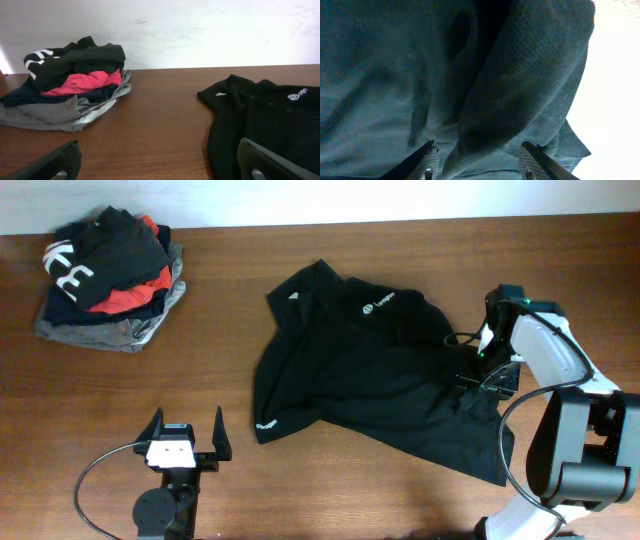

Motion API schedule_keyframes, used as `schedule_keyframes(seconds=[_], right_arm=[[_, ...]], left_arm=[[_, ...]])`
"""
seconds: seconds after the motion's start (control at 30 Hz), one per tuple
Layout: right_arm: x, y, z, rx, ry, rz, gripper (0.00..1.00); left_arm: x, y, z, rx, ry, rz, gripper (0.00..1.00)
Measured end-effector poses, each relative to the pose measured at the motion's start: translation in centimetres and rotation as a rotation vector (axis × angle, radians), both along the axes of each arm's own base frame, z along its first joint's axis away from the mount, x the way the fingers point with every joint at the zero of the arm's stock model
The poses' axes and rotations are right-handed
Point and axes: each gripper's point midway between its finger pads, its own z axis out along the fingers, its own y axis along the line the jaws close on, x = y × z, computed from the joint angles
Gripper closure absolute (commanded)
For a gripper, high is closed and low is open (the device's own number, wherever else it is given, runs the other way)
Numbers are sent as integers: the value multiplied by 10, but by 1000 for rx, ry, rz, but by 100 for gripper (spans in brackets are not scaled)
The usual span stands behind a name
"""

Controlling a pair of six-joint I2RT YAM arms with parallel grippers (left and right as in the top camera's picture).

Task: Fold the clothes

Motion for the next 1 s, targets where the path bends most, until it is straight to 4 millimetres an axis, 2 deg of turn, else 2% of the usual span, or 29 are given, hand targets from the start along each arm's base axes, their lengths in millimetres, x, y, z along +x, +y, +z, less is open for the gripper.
schedule_keyframes(seconds=[0.07,0.13,0.23,0.3,0.5,0.7,0.8,1.0], right_arm=[[0,0,-1,0,1,-2,53],[0,0,-1,-1,-2,1,63],[0,-1,-1,-5,-2,2,87],[1,-2,-1,-10,-4,-7,96],[9,-10,-2,-60,-35,-42,96],[21,-34,5,-115,-84,-105,96],[37,-61,27,-135,-143,-176,96],[74,-135,96,-207,-351,-324,95]], left_arm=[[0,0,0,0,0,0,1],[0,0,0,0,0,0,1],[0,0,0,0,0,0,1],[0,0,0,0,0,0,1],[0,0,0,0,0,0,1],[0,0,0,0,0,0,1],[0,0,0,0,0,0,1],[0,0,0,0,0,0,1]])
